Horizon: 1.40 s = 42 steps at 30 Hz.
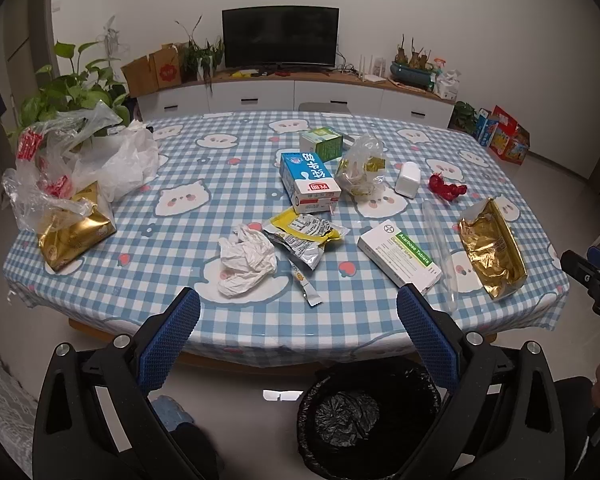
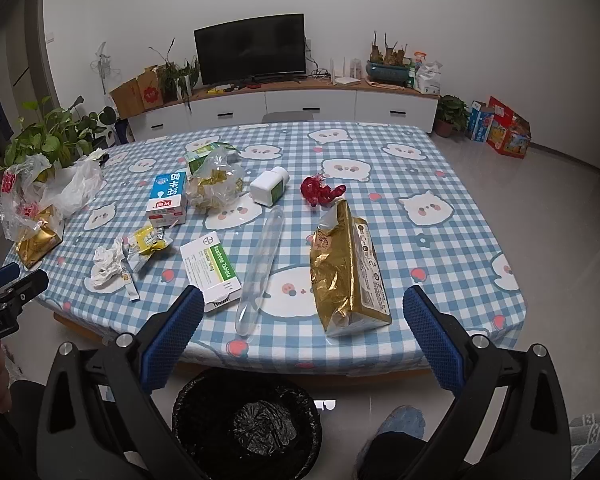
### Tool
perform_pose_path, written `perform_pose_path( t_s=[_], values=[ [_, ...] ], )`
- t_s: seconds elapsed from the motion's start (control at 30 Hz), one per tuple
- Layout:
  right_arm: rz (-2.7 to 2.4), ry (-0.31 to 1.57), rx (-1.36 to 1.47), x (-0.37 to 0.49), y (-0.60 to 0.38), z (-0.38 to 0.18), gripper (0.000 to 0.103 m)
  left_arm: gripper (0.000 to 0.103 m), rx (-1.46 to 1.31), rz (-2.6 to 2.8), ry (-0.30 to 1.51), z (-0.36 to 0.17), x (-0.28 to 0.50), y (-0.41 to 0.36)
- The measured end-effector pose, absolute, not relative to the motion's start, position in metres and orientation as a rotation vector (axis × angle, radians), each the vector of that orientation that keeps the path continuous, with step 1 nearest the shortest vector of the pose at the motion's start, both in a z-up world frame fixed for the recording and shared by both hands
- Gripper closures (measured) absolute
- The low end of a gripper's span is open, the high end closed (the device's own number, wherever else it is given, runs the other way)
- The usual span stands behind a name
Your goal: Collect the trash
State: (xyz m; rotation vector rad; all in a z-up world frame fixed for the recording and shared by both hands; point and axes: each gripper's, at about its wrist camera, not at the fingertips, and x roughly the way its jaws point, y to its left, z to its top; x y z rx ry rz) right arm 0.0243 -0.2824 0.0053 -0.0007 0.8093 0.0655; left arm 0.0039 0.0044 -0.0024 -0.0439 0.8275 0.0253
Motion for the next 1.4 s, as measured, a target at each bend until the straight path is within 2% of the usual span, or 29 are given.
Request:
perform_pose_path(
  t_s=[1.4],
  values=[
    [0.067,0.829,0.007,0.0298,-0.2889,-0.0003,0.008,0.008,-0.058,0.007,0.844,-0.0069,0.0036,0.0054]
  ],
)
